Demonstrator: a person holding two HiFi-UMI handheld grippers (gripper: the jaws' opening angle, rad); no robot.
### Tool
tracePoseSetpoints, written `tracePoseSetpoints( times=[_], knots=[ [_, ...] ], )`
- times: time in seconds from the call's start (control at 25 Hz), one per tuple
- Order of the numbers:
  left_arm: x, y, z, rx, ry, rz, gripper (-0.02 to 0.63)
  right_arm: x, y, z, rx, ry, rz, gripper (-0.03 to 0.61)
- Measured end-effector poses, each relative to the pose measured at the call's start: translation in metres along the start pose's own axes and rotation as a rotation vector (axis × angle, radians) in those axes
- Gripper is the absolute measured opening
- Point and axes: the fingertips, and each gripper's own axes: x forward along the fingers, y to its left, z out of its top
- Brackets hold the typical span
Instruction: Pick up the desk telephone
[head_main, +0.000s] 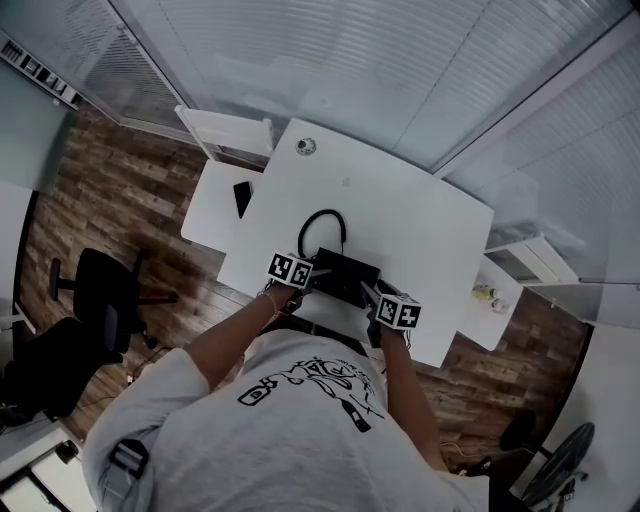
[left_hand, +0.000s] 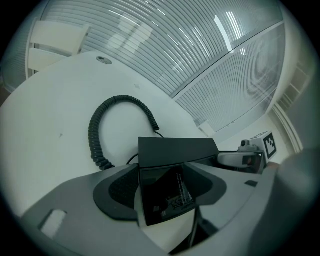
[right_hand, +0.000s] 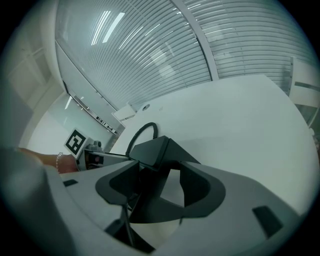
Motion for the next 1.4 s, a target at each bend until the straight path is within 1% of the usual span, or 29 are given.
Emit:
tracePoseSetpoints(
  times=[0.24,0.44,0.64,0.84,1.0,1.2,1.4],
  knots=[
    [0.000,0.002,-0.001,-0.002,0.006,-0.008,0.265,-0.001,-0.002,-0.001,0.011,0.005,-0.015,0.221],
    [-0.002,0.002,-0.002,-0.021,0.010,0.011,0.262,-0.003,0.001,0.001,-0.001,0.024,-0.032,0.211],
    [-0.016,-0.007,0.008,-0.017,-0.019,0.030,0.244,-0.014,0.007,0.009,-0.024,0.007,-0.034,0.195],
    [-0.029,-0.019,0.017,-0.010,-0.030,0.036,0.242,-0.028,0.018,0.019,-0.011,-0.035,-0.020,0.193],
    [-0.040,-0.034,0.024,-0.016,-0.056,0.033,0.243,-0.044,0.028,0.034,-0.030,-0.075,-0.024,0.192],
    [-0.056,-0.052,0.033,0.000,-0.077,0.035,0.244,-0.064,0.043,0.045,-0.066,-0.084,-0.038,0.190],
    [-0.068,-0.070,0.039,-0.034,-0.091,0.024,0.244,-0.084,0.053,0.058,-0.063,-0.125,-0.041,0.190]
  ],
)
